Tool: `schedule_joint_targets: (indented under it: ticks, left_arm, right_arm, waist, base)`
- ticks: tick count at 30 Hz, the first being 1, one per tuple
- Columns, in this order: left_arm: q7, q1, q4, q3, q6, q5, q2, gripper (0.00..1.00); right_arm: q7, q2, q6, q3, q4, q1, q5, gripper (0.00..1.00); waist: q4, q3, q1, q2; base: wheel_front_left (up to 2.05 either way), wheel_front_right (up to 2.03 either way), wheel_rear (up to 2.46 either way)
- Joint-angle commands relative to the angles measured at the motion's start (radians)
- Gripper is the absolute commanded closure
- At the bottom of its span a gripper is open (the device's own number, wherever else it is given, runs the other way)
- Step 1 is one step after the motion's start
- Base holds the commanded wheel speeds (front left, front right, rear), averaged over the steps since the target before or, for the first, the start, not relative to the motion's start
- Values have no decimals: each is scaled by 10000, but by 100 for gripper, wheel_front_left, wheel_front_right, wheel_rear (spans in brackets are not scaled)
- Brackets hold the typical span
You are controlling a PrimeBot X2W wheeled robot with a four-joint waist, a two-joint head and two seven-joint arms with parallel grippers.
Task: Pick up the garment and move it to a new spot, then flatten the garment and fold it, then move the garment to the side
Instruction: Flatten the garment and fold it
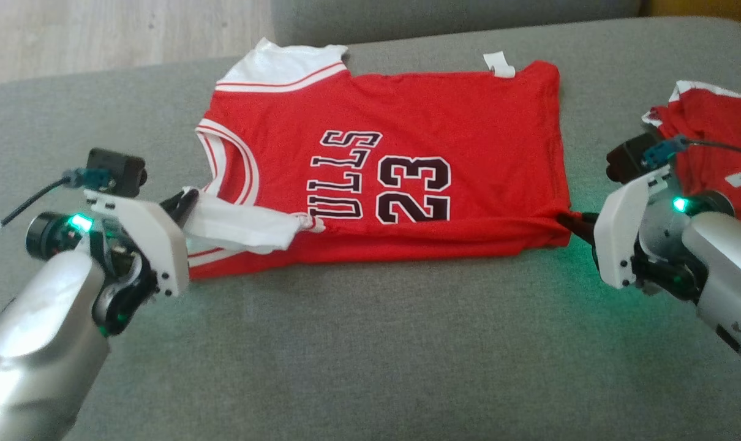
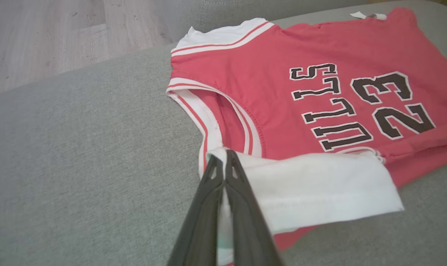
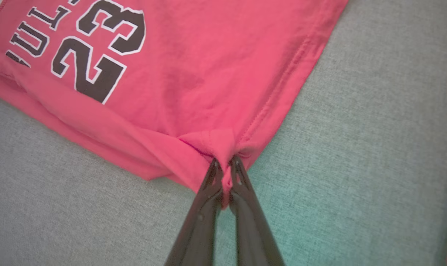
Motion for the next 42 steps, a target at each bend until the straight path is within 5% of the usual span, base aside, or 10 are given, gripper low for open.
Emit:
schedule_joint_targets:
  ticks: [1, 11, 12, 13, 14, 23, 28, 32, 36, 42]
  left_arm:
    - [-66, -865, 70, 315, -68, 139, 244, 100]
    - [-475, -2274, 1720, -268, -271, 482, -302, 100]
    - [-509, -2376, 1864, -366, -280, 542, -348, 81]
    - [-552, -2459, 2003, -473, -288, 605, -391, 51]
    - [-664, -2537, 2128, -535, -294, 643, -446, 0]
    - [-3160, -3233, 3378, -143, 19, 889, -1021, 0]
    - [-5653, -3413, 3849, 410, 284, 844, -1455, 0]
    - [-6576, -3110, 3702, 845, 319, 692, -1623, 0]
    - [-6731, -2411, 2469, 1471, 564, 999, -1689, 0]
    - [-6738, -171, -186, 2738, 1315, 2142, -2137, 0]
  right_arm:
    - [-18, -61, 33, -60, -24, -286, -110, 100]
    - [-135, 316, 33, 121, 518, -971, -178, 100]
    - [-179, 356, 33, 124, 656, -1030, -218, 74]
    - [-249, 412, 33, 134, 789, -1084, -277, 0]
    - [-346, 485, 33, 142, 887, -1137, -325, 0]
    - [-2246, 1004, 33, -373, 1907, -1466, -442, 0]
    - [-4765, 1147, 33, -748, 2439, -1605, -1141, 0]
    - [-6495, 1448, 33, -1610, 3039, -1619, -1771, 0]
    - [-6620, 1615, 33, -3823, 2595, -1446, -3139, 0]
    - [-6625, 2665, 33, -8796, -431, 1452, -6728, 0]
  waist:
    - [-102, 207, -2, 0]
    - [-294, 795, -2, 0]
    - [-300, 836, -2, 0]
    - [-305, 874, -2, 0]
    - [-307, 914, -2, 0]
    - [-217, 868, -2, 0]
    - [-147, 404, -2, 0]
    - [-136, -100, -2, 0]
    - [-131, -511, -2, 0]
    - [-61, -1087, -2, 0]
  base:
    - [0, 0, 0]
    - [0, 0, 0]
    - [0, 0, 0]
    - [0, 0, 0]
    - [0, 0, 0]
    - [0, 0, 0]
    - [0, 0, 0]
    - [0, 0, 0]
    - [0, 0, 0]
    - [0, 0, 0]
